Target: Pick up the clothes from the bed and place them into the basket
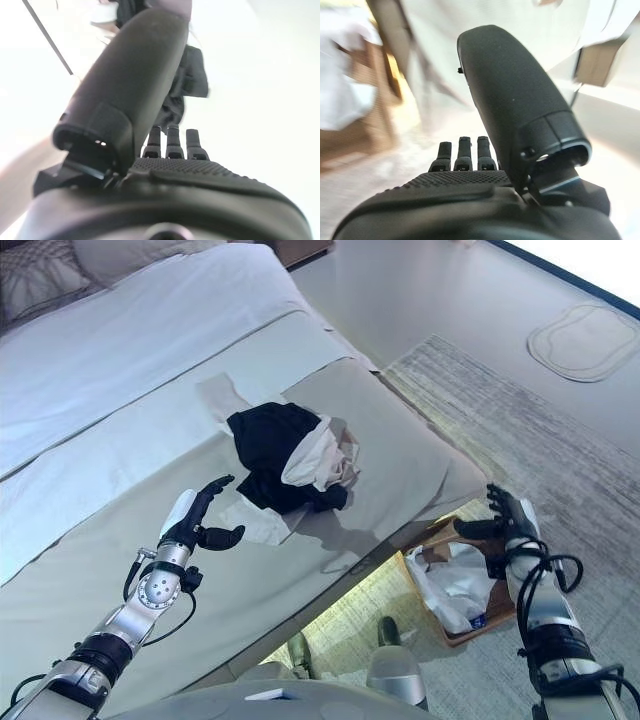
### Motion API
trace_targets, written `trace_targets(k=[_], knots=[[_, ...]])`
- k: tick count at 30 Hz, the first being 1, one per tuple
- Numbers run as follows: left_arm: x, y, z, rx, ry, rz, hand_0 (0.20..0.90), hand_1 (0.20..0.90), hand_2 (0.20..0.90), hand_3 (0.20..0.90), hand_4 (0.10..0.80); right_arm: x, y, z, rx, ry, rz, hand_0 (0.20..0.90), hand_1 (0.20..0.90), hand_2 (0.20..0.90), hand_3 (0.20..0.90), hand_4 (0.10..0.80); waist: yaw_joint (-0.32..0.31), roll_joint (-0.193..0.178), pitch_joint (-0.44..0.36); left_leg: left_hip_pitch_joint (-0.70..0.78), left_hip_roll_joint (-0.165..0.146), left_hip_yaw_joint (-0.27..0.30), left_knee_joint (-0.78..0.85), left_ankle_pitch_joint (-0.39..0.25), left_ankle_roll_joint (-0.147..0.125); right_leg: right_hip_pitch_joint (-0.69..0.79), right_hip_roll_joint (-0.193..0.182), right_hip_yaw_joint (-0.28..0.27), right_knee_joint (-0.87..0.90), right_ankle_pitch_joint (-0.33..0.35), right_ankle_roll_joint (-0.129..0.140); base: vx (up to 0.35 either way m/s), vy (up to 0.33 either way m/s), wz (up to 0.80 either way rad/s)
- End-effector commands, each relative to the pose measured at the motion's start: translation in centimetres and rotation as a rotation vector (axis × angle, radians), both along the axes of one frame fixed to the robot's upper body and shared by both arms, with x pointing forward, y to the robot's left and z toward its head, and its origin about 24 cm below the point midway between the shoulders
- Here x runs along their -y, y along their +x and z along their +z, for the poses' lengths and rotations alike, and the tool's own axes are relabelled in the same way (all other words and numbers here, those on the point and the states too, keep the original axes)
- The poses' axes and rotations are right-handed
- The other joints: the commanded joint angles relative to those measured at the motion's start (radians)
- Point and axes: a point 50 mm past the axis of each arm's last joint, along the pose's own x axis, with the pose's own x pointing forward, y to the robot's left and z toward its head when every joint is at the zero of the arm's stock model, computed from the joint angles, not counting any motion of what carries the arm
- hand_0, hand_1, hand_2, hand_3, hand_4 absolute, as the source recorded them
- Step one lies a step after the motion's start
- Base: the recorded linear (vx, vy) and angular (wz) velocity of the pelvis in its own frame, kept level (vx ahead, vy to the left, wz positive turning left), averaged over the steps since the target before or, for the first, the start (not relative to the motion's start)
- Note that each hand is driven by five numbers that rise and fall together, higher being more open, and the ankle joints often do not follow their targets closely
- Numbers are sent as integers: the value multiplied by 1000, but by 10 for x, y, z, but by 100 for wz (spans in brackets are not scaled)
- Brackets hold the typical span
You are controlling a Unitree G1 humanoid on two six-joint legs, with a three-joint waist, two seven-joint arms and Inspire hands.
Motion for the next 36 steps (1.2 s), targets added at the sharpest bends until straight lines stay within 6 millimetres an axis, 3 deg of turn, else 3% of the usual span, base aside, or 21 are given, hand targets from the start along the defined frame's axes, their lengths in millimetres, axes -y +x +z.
trace_targets(k=[1, 13, 17, 21, 27, 36], knots=[[-7, 16, 31, 182, -16, 49, 900, 900, 900, 900, 800, -15, 42, 74, 268, -198, 146, 900, 900, 900, 900, 800, 63, -14, -46, -31, 8, -96, 162, -142, -27, -87, -14, -32, 163, -78, -9, 85, -2, 27], [-19, -3, 19, 90, -32, 26, 900, 900, 900, 900, 800, -14, 71, 115, 296, -283, 147, 900, 900, 900, 900, 800, 179, -5, -1, -77, -14, -208, 176, -124, -39, -76, -30, -122, 221, -124, -44, 79, 7, 38], [-20, -5, 22, 101, -39, 14, 900, 900, 900, 900, 800, -9, 79, 127, 289, -318, 133, 900, 900, 900, 900, 800, 210, 3, 22, -106, -24, -233, 167, -109, -42, -95, -34, -145, 229, -129, -50, 17, 16, 29], [-18, 3, 37, 173, -49, -18, 900, 900, 900, 900, 800, 5, 87, 158, 313, -372, 82, 900, 900, 900, 900, 800, 238, 26, 95, -190, -36, -247, 224, -105, -41, -178, -45, -175, 313, -155, -70, -87, 19, 19], [-12, 5, 40, 188, -54, -53, 900, 900, 900, 900, 800, 11, 91, 177, 324, -418, 55, 900, 900, 900, 900, 800, 243, 55, 178, -270, -51, -258, 311, -114, -34, -263, -69, -182, 413, -165, -85, -52, 15, 12], [1, 12, 46, 237, -67, -92, 900, 900, 900, 900, 800, 21, 90, 182, 303, -439, 28, 900, 900, 900, 900, 800, 237, 87, 255, -336, -81, -263, 387, -131, -16, -336, -87, -174, 511, -191, -99, -21, 14, 2]])
